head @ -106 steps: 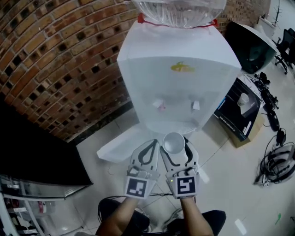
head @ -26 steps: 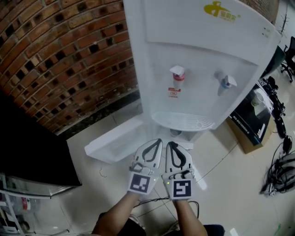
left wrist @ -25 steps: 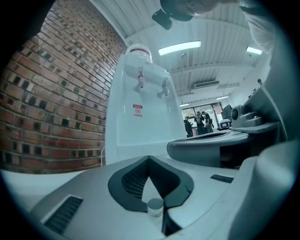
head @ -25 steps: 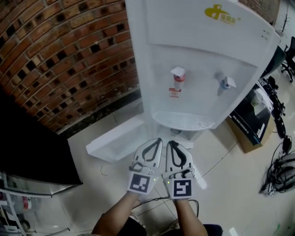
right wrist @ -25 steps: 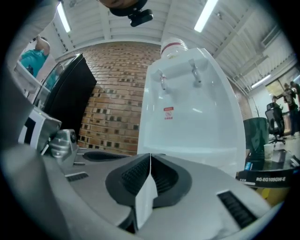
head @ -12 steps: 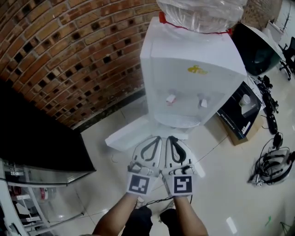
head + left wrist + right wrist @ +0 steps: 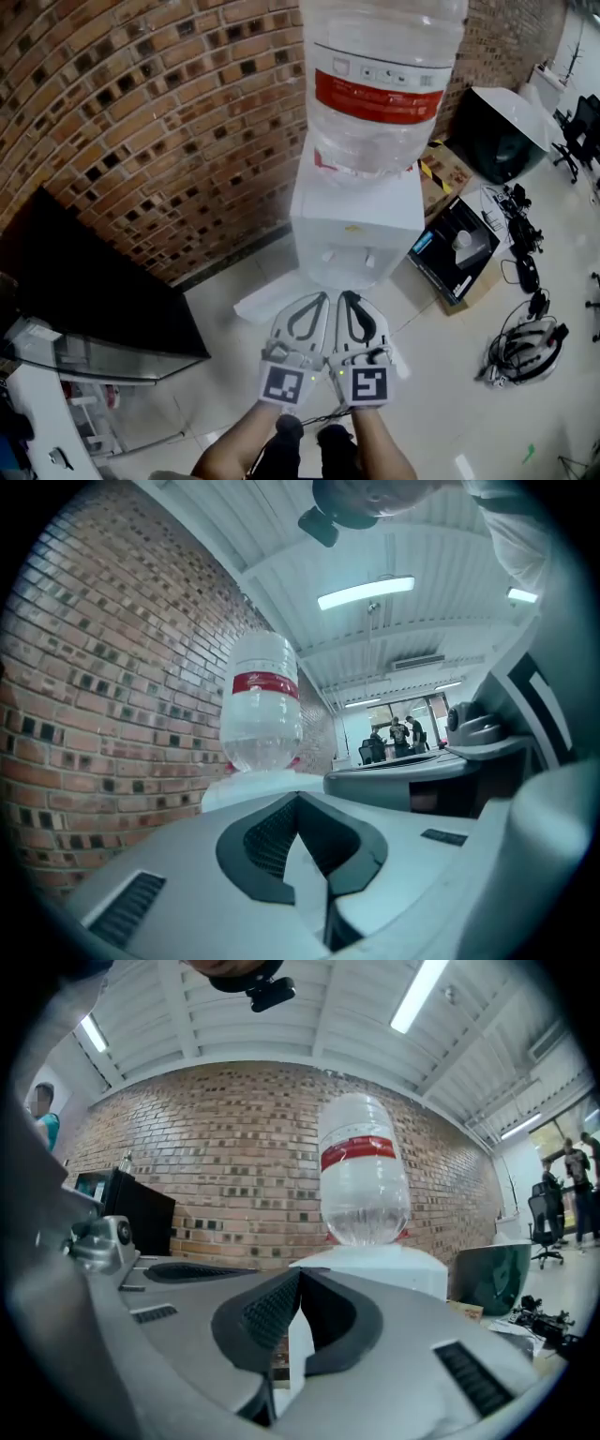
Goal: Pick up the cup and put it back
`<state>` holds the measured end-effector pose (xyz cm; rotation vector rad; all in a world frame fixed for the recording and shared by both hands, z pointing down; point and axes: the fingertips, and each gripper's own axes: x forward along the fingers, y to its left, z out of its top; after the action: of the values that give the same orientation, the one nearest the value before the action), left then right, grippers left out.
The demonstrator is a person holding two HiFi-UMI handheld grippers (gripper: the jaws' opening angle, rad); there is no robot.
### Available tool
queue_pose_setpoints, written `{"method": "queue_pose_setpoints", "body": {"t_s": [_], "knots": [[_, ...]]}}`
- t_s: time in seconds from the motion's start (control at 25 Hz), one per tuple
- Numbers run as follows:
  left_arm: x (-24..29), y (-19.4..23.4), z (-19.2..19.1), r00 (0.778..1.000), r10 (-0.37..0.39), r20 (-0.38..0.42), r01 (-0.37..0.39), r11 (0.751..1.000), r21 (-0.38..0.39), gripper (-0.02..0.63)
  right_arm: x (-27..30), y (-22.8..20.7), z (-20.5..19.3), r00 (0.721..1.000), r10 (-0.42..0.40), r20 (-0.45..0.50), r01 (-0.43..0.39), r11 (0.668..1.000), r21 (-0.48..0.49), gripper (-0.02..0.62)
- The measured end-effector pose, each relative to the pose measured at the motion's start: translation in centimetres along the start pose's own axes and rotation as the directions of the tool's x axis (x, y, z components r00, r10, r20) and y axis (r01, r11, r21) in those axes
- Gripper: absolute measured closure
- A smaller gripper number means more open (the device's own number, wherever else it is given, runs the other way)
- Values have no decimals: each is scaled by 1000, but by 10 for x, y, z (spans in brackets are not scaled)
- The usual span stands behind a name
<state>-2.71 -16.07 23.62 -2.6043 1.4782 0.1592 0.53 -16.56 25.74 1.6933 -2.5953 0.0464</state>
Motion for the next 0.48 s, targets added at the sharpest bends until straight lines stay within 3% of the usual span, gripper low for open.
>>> {"method": "queue_pose_setpoints", "body": {"t_s": [0.24, 0.48], "knots": [[21, -22, 90, 999, -21, 42, 20, 1000, 17, 601, -29, -20, 89, 1000, 8, 28, -8, 1000, -21, 589], [20, -44, 139, 997, -3, 74, 2, 1000, 23, 601, -55, -25, 135, 996, 63, 65, -60, 997, -44, 591]]}}
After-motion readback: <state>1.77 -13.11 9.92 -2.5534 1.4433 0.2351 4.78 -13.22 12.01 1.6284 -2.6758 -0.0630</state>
